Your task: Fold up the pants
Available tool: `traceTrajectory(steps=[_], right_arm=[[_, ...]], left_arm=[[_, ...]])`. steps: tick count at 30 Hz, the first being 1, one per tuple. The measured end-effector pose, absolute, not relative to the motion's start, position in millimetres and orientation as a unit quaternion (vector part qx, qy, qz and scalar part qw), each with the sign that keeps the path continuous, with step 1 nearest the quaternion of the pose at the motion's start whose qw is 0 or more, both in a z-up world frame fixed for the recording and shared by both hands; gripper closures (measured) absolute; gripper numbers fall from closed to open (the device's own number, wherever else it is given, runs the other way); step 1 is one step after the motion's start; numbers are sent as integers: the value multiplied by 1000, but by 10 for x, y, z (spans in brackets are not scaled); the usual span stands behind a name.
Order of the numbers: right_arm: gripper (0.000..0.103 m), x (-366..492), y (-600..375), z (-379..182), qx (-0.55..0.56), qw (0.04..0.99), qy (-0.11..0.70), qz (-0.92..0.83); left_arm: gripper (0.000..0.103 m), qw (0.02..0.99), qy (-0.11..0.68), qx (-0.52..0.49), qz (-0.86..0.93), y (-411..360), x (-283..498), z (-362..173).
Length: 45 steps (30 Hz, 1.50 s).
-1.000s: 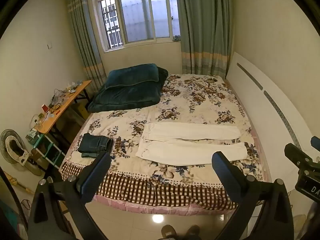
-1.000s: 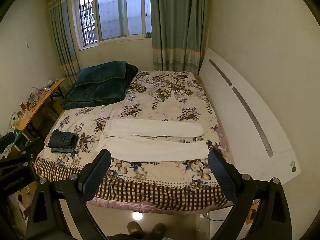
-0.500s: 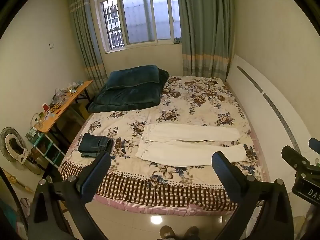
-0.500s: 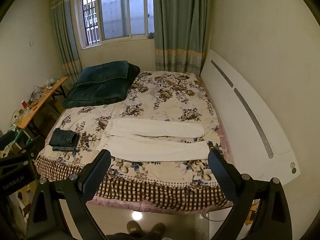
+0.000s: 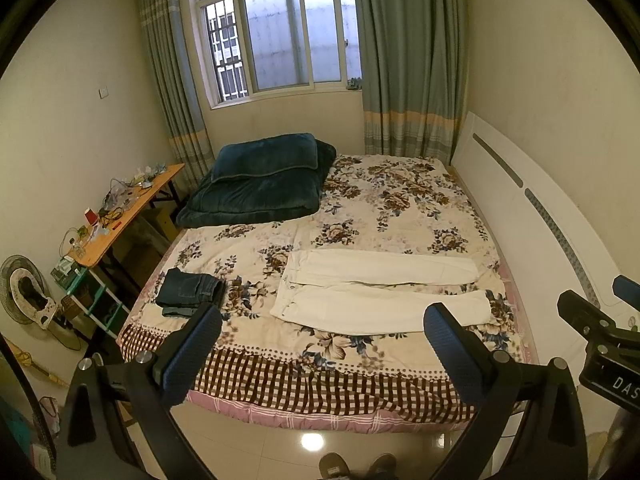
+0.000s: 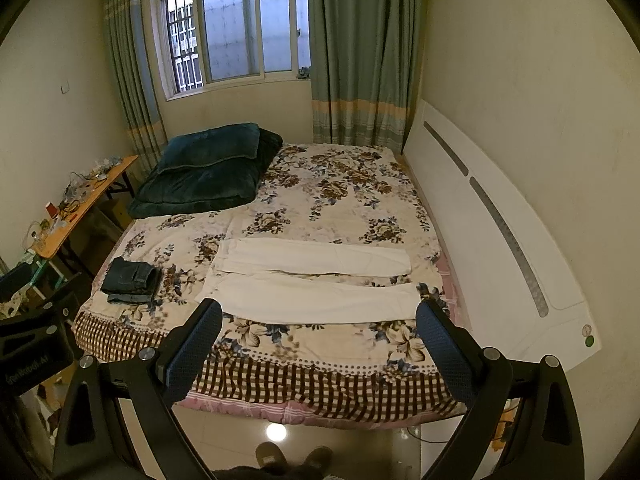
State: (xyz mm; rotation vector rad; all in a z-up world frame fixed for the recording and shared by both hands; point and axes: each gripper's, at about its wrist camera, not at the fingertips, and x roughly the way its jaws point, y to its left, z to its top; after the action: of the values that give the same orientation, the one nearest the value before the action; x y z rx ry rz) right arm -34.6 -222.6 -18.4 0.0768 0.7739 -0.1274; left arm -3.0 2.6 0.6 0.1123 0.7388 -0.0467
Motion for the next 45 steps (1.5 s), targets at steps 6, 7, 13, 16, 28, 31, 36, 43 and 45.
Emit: traceTrajectory(steps=[6, 7, 13, 16, 28, 31, 36, 43, 45], right_arm=[[4, -345, -2196, -34, 43, 925, 374, -53], [4, -349, -2197, -60, 43, 925, 373, -54], [4, -356, -2251, -62, 47, 929, 363, -55], [4, -359, -2232, -80, 46, 931, 359, -55], [4, -316, -2201, -104, 44, 932, 356, -51], [4, -310, -2203, -98, 45, 932, 356, -50], [4, -289, -2195, -91, 45, 932, 356, -48], [4, -295, -2178, -82, 45, 932, 355, -48], [4, -297, -2171, -76, 46, 933, 355, -48]], left_arm=[[0, 931, 359, 55, -23, 50, -31, 38], [0, 932, 359, 55, -23, 48, -31, 36], [0, 933, 354, 55, -19, -41, 121, 45], [0, 934, 353, 55, -18, -66, 172, 70], [0, 935, 349, 54, -16, -66, 191, 88], [0, 935, 349, 54, -17, -56, 185, 87], [0, 936, 347, 53, -17, -35, 150, 78], [0, 937, 345, 53, -17, -36, 145, 68], [0, 937, 345, 52, -17, -24, 137, 70]])
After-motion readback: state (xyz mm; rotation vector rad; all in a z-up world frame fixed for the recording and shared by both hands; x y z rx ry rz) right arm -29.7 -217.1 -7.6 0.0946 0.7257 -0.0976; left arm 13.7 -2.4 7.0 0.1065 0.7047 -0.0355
